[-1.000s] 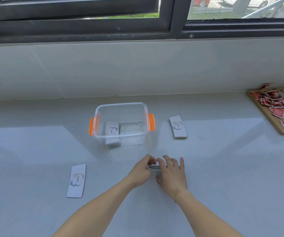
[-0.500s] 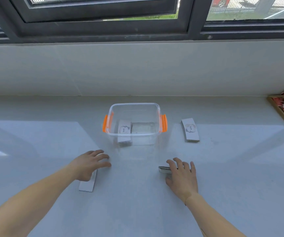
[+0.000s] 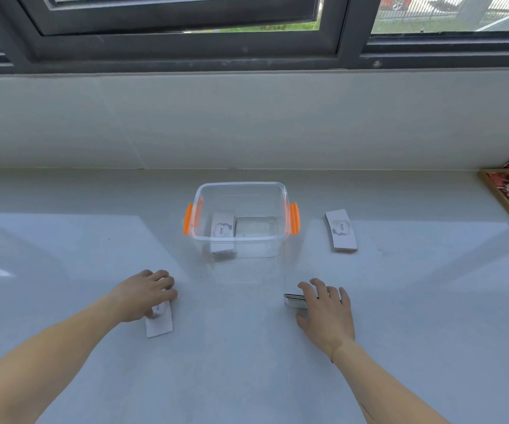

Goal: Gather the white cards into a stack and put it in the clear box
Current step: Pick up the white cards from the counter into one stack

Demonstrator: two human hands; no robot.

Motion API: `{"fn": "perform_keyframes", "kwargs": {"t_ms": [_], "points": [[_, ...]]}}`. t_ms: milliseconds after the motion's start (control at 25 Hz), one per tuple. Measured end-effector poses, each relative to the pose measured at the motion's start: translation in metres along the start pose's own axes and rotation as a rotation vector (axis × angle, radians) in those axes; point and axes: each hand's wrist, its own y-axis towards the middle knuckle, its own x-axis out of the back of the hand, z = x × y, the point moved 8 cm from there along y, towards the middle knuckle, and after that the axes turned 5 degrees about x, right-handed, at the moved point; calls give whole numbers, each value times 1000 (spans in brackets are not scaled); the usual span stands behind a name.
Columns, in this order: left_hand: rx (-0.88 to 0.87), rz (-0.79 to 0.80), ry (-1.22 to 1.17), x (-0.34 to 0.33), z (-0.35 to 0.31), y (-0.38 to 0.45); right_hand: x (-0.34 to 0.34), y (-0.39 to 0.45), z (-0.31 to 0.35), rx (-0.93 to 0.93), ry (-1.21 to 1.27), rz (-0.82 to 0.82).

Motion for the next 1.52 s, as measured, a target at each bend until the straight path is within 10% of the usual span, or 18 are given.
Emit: {"fn": "perform_keyframes", "kwargs": {"t_ms": [200,400,880,1160,1520], "points": [[163,14,-126,-3,14,-1,1,0,0,7,17,-11],[406,-310,-775,48,13,9,1,0,1,14,23,-16],[208,-462,-960,162,-134,89,0,-5,3,45,24,-41],[91,-242,-1554,165,-167,96,2,-2,3,18,11,-30],[140,-151,-1737,160,-186,104,4,-2,3,-12,24,-37]]}}
